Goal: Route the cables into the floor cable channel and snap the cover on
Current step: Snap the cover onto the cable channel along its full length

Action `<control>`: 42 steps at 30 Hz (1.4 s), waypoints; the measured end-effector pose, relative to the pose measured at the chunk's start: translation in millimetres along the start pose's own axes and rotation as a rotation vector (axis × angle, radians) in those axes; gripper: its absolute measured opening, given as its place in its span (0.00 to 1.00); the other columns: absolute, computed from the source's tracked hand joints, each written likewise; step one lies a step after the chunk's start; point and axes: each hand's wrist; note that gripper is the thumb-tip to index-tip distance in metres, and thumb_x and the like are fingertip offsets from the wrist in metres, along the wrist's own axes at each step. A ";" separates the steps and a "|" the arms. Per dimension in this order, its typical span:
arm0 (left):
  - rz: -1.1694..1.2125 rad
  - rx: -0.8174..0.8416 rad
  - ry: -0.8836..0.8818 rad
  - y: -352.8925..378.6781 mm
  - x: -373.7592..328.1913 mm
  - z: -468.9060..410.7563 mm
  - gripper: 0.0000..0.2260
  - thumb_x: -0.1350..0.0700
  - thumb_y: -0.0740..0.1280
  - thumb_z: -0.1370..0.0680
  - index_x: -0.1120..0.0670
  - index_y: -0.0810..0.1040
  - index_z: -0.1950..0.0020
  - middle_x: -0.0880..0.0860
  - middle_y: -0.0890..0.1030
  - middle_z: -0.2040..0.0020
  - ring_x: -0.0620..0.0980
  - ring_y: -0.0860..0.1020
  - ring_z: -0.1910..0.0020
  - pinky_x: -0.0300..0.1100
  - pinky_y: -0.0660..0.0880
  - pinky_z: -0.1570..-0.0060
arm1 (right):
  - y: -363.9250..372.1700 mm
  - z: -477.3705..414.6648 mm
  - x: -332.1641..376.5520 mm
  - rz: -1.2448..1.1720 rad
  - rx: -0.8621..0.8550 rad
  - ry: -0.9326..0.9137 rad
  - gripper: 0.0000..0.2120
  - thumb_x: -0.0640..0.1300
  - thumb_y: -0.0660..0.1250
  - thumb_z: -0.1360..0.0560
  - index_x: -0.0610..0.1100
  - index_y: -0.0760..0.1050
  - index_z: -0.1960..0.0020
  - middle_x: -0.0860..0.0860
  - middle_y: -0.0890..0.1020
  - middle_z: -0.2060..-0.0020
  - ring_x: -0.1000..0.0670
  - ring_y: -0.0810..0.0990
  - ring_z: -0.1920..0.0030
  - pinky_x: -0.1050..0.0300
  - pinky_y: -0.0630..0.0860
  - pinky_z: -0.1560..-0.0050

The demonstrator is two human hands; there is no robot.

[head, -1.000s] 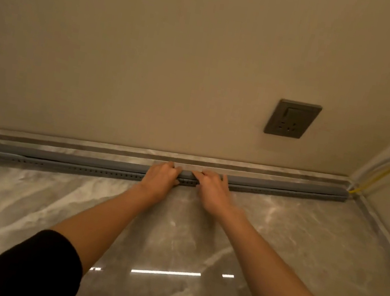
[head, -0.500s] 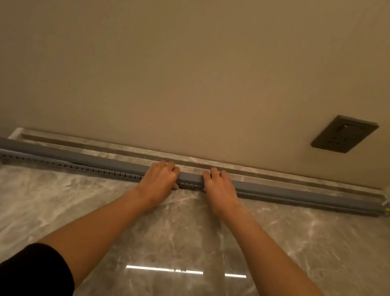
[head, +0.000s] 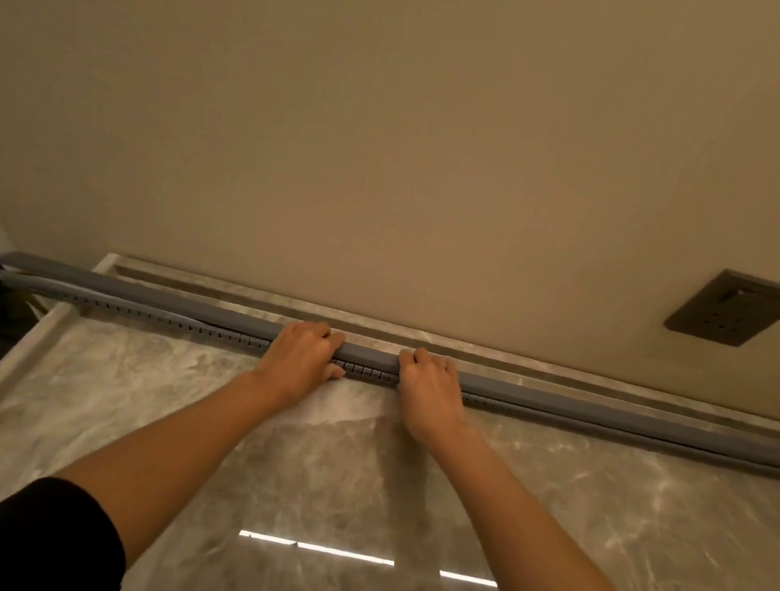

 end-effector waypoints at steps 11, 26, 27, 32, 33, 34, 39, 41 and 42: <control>0.008 0.005 -0.043 -24.2 139.0 36.4 0.22 0.49 0.65 0.25 0.58 0.70 0.34 0.59 0.75 0.37 0.57 0.73 0.38 0.47 0.66 0.39 | -17.1 -45.7 153.9 -0.144 -0.023 -0.099 0.18 0.37 0.59 0.23 0.40 0.67 0.33 0.42 0.74 0.38 0.40 0.74 0.39 0.50 0.68 0.38; 0.387 -0.365 -0.084 -42.4 272.6 67.6 0.19 0.49 0.64 0.23 0.62 0.77 0.40 0.60 0.79 0.45 0.58 0.76 0.45 0.49 0.71 0.43 | -38.2 -88.3 261.5 -0.347 0.046 -0.040 0.12 0.34 0.66 0.29 0.38 0.78 0.47 0.40 0.81 0.48 0.40 0.78 0.47 0.53 0.73 0.50; 0.400 -0.402 -0.138 -43.8 283.1 70.7 0.20 0.48 0.63 0.23 0.62 0.76 0.40 0.61 0.79 0.44 0.58 0.75 0.44 0.49 0.70 0.42 | -39.0 -89.9 262.3 -0.346 0.053 -0.037 0.12 0.34 0.66 0.30 0.38 0.78 0.47 0.40 0.82 0.49 0.40 0.78 0.47 0.54 0.72 0.52; 0.460 -0.266 -0.334 -42.9 315.9 79.1 0.26 0.42 0.63 0.25 0.60 0.72 0.36 0.59 0.75 0.38 0.56 0.72 0.39 0.51 0.69 0.38 | -43.9 -93.2 262.6 -0.331 0.085 -0.023 0.12 0.34 0.68 0.30 0.37 0.78 0.47 0.40 0.82 0.49 0.41 0.78 0.48 0.54 0.72 0.54; 0.519 -0.197 -0.361 -42.4 317.7 80.2 0.27 0.41 0.62 0.25 0.60 0.70 0.35 0.59 0.74 0.37 0.57 0.73 0.38 0.52 0.71 0.38 | -45.0 -93.4 262.9 -0.328 0.097 -0.018 0.13 0.34 0.69 0.30 0.36 0.77 0.46 0.40 0.81 0.48 0.41 0.78 0.47 0.53 0.73 0.52; 0.575 -0.146 -0.376 -41.7 317.3 80.4 0.28 0.41 0.61 0.24 0.60 0.68 0.33 0.60 0.74 0.36 0.57 0.73 0.38 0.52 0.71 0.39 | -45.6 -93.4 262.8 -0.328 0.110 -0.012 0.13 0.34 0.68 0.30 0.36 0.76 0.45 0.40 0.81 0.47 0.41 0.77 0.46 0.52 0.73 0.51; 0.707 -0.077 -0.364 -37.5 304.0 79.8 0.29 0.45 0.61 0.23 0.59 0.58 0.28 0.61 0.67 0.30 0.58 0.69 0.33 0.53 0.69 0.33 | -46.3 -92.7 267.7 -0.391 0.142 -0.080 0.18 0.41 0.67 0.27 0.40 0.71 0.38 0.43 0.77 0.41 0.43 0.75 0.42 0.54 0.71 0.46; 0.714 -0.035 -0.330 -35.3 299.5 79.0 0.32 0.45 0.62 0.24 0.58 0.54 0.26 0.61 0.66 0.29 0.59 0.70 0.34 0.54 0.69 0.33 | -46.3 -93.1 273.8 -0.435 0.127 -0.125 0.18 0.44 0.65 0.25 0.41 0.71 0.36 0.43 0.77 0.39 0.44 0.75 0.40 0.56 0.70 0.44; 0.730 -0.020 -0.316 -35.2 296.6 79.0 0.33 0.46 0.64 0.24 0.57 0.52 0.26 0.60 0.67 0.30 0.58 0.70 0.34 0.54 0.69 0.33 | -46.1 -94.1 277.3 -0.450 0.117 -0.139 0.18 0.44 0.65 0.24 0.41 0.71 0.35 0.43 0.77 0.39 0.44 0.74 0.40 0.55 0.70 0.43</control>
Point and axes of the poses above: each hand's wrist, its own z-axis away from the middle knuckle, its own y-axis out of the palm, x = y × z
